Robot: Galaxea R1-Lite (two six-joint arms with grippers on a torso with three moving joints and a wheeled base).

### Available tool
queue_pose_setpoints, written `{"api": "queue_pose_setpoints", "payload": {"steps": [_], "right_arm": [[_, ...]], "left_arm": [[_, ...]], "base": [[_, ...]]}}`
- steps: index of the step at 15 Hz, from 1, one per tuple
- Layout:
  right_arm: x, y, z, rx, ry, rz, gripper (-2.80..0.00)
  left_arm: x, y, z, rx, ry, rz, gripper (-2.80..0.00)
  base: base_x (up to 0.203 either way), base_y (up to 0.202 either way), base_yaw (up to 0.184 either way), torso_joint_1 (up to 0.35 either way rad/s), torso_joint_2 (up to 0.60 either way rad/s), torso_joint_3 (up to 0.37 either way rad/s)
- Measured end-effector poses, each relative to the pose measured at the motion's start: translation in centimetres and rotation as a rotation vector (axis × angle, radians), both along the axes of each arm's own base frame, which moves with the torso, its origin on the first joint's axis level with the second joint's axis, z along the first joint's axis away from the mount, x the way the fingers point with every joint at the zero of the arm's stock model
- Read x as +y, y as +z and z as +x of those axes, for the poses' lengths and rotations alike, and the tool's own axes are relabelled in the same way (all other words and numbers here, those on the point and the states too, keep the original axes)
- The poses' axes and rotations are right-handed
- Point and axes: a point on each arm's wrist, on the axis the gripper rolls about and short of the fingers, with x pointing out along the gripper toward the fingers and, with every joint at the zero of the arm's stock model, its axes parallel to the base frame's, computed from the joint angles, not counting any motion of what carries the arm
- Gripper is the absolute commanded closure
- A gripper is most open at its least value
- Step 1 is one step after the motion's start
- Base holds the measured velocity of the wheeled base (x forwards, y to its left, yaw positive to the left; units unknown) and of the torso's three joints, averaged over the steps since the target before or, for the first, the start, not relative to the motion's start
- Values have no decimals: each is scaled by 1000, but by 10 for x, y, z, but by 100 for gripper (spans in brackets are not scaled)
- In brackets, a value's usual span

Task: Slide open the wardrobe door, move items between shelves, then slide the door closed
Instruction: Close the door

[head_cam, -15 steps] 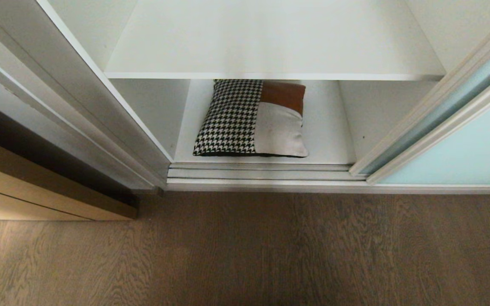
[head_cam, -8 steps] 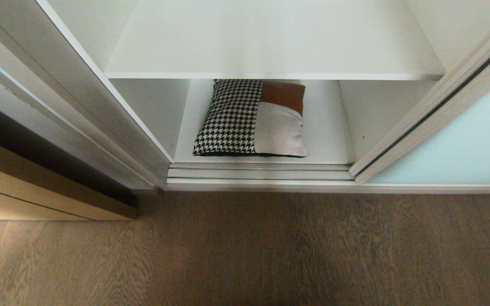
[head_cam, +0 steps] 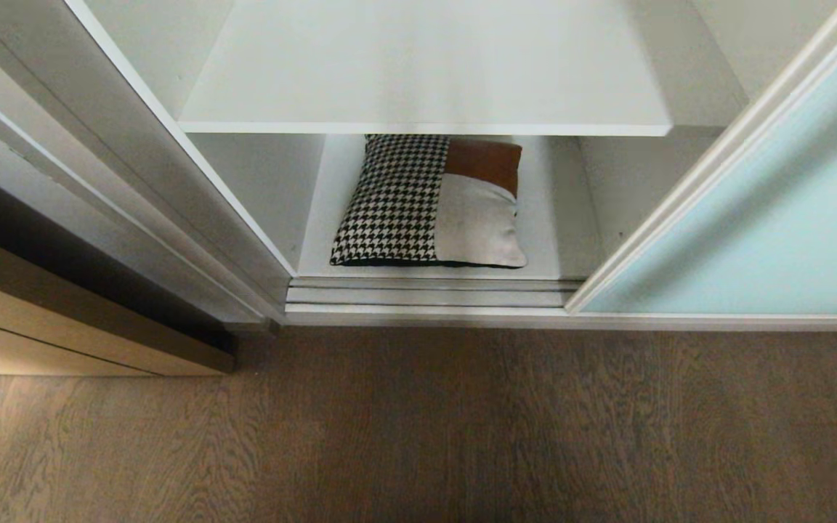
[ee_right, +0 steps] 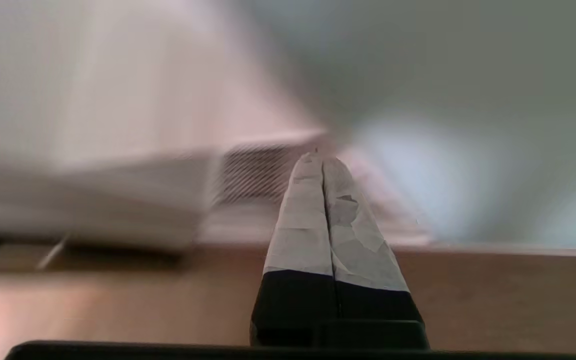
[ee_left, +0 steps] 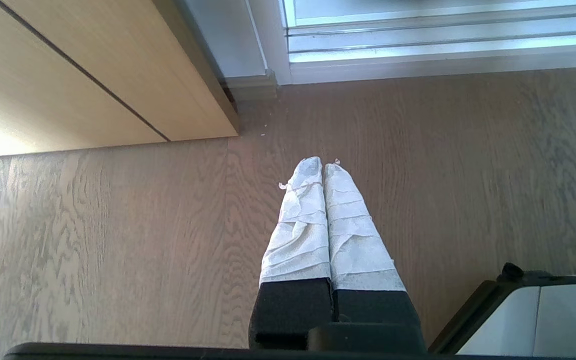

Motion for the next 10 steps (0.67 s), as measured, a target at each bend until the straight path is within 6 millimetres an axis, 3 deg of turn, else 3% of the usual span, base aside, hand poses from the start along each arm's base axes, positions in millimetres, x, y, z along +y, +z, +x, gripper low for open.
{"api": "queue_pose_setpoints", "payload": {"steps": [6, 10], "right_arm": [[41, -30, -1, 112, 288, -22, 0], [44, -46, -29, 174, 383, 15, 0]], "left_arm": [[0, 0, 0, 0, 0, 0, 0], [0, 0, 0, 0, 0, 0, 0]], "base": [[0, 0, 0, 0, 0, 0], [0, 0, 0, 0, 0, 0]]}}
